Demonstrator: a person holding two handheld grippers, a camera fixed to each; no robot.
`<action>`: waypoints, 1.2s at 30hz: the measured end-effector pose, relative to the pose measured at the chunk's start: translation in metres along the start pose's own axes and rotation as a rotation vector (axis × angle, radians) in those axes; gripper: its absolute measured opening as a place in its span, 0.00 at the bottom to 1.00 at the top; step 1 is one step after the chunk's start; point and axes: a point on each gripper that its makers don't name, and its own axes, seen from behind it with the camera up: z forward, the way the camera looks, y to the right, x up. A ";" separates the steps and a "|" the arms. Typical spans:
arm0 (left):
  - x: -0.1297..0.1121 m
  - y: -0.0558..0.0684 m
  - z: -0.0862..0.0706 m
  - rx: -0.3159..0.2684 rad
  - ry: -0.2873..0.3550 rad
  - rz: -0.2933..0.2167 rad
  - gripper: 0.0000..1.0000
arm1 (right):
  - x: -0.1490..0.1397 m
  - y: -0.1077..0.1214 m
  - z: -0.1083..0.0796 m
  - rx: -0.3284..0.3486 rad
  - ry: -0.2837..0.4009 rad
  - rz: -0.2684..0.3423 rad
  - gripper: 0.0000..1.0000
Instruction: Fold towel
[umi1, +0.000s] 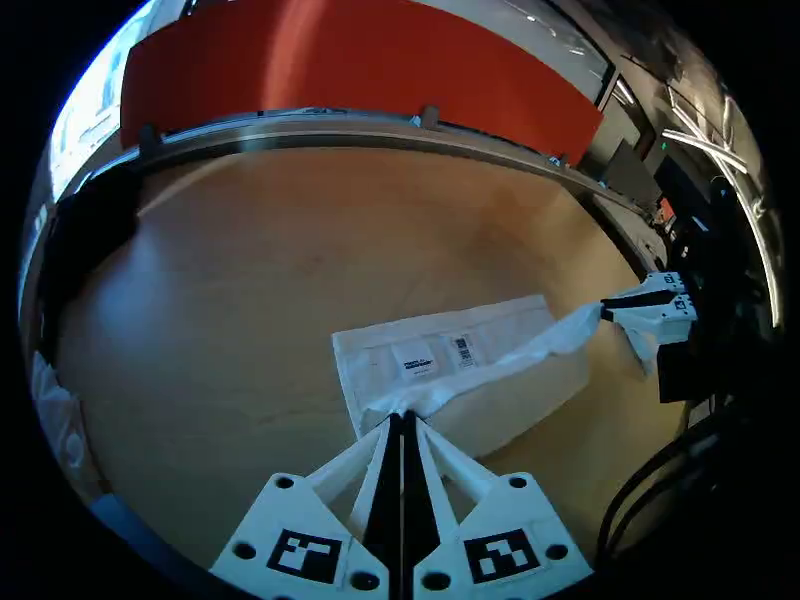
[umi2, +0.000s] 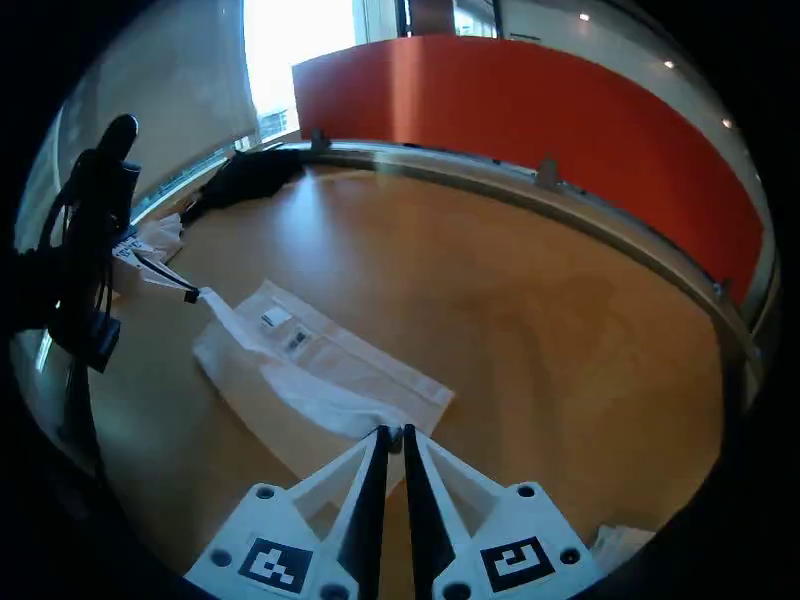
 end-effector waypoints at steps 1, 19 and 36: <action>0.000 -0.002 0.004 0.004 -0.002 0.004 0.01 | -0.002 0.001 0.003 -0.002 -0.004 0.004 0.12; 0.003 -0.028 0.046 0.070 -0.029 0.015 0.13 | -0.006 0.020 0.040 -0.072 -0.026 0.053 0.23; 0.005 -0.044 0.037 0.129 -0.012 0.001 0.88 | -0.004 0.018 0.030 -0.079 -0.013 0.066 0.73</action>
